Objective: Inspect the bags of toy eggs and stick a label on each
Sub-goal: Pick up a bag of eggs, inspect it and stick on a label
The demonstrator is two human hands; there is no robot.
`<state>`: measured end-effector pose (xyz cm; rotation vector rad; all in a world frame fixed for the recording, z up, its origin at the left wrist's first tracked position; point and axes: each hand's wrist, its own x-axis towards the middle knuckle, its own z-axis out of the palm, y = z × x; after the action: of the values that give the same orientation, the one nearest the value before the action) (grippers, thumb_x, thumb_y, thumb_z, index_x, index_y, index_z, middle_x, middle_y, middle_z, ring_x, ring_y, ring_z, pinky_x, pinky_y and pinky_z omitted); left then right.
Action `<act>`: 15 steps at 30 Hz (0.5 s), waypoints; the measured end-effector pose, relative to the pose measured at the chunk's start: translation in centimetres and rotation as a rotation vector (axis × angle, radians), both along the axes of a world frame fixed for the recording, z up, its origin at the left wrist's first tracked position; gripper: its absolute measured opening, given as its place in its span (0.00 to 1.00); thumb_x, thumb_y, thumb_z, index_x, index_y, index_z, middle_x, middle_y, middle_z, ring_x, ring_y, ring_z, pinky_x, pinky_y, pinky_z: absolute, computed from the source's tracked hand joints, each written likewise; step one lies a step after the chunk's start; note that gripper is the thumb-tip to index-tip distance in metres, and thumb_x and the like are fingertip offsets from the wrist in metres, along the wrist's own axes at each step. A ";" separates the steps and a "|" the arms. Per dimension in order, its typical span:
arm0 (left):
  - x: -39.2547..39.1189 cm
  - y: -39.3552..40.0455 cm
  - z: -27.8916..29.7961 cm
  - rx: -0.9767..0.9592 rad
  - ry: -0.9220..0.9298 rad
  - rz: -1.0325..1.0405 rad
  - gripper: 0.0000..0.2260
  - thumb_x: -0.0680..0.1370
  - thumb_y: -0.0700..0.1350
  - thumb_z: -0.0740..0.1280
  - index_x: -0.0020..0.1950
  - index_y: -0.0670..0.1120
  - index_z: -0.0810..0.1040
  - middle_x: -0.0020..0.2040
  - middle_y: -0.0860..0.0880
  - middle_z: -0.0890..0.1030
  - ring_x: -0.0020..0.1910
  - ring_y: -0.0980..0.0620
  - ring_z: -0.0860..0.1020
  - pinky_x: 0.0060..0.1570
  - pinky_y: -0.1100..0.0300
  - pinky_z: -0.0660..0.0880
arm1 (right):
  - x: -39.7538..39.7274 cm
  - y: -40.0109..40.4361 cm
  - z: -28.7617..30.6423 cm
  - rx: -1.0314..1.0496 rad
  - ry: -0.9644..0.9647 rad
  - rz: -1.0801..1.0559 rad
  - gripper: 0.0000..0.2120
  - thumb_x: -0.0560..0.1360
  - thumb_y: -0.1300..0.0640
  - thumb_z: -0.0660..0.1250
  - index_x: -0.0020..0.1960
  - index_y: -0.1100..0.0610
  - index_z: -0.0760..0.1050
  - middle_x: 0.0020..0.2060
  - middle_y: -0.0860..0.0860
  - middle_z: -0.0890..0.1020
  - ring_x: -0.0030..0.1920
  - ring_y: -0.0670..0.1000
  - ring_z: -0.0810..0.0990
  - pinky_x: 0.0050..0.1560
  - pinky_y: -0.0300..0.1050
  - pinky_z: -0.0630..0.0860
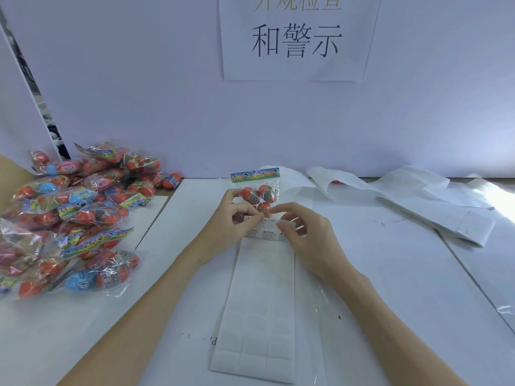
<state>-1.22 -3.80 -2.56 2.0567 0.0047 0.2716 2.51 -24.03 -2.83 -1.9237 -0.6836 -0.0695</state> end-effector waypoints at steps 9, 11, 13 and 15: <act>0.3 0.3 -0.1 0.001 0.031 0.006 0.08 0.83 0.43 0.68 0.48 0.44 0.86 0.67 0.52 0.70 0.43 0.63 0.76 0.48 0.74 0.69 | 0.2 -0.1 0.1 0.073 0.052 0.038 0.18 0.79 0.69 0.68 0.46 0.49 0.89 0.45 0.45 0.83 0.41 0.42 0.78 0.44 0.30 0.71; 0.3 0.3 -0.1 0.013 0.031 0.000 0.08 0.84 0.42 0.68 0.48 0.44 0.86 0.67 0.52 0.70 0.42 0.65 0.76 0.48 0.74 0.69 | 0.1 0.1 0.1 0.064 0.034 0.027 0.17 0.80 0.67 0.68 0.50 0.46 0.89 0.45 0.46 0.83 0.40 0.42 0.76 0.43 0.30 0.70; 0.2 0.3 -0.1 0.021 0.032 -0.008 0.08 0.84 0.42 0.68 0.48 0.43 0.85 0.68 0.51 0.70 0.42 0.66 0.76 0.48 0.74 0.69 | 0.1 0.1 0.0 0.038 0.024 0.023 0.18 0.81 0.65 0.68 0.58 0.43 0.86 0.45 0.47 0.82 0.39 0.42 0.75 0.43 0.30 0.70; 0.2 0.2 -0.1 0.038 0.025 -0.015 0.08 0.84 0.41 0.68 0.48 0.42 0.85 0.68 0.49 0.70 0.45 0.68 0.76 0.48 0.75 0.69 | 0.2 0.1 -0.1 -0.001 0.025 0.034 0.18 0.82 0.65 0.67 0.61 0.44 0.85 0.45 0.47 0.80 0.40 0.42 0.76 0.44 0.30 0.70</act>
<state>-1.02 -3.60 -2.63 2.0971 -0.0006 0.2386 2.71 -23.92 -2.95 -1.9102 -0.6990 -0.0236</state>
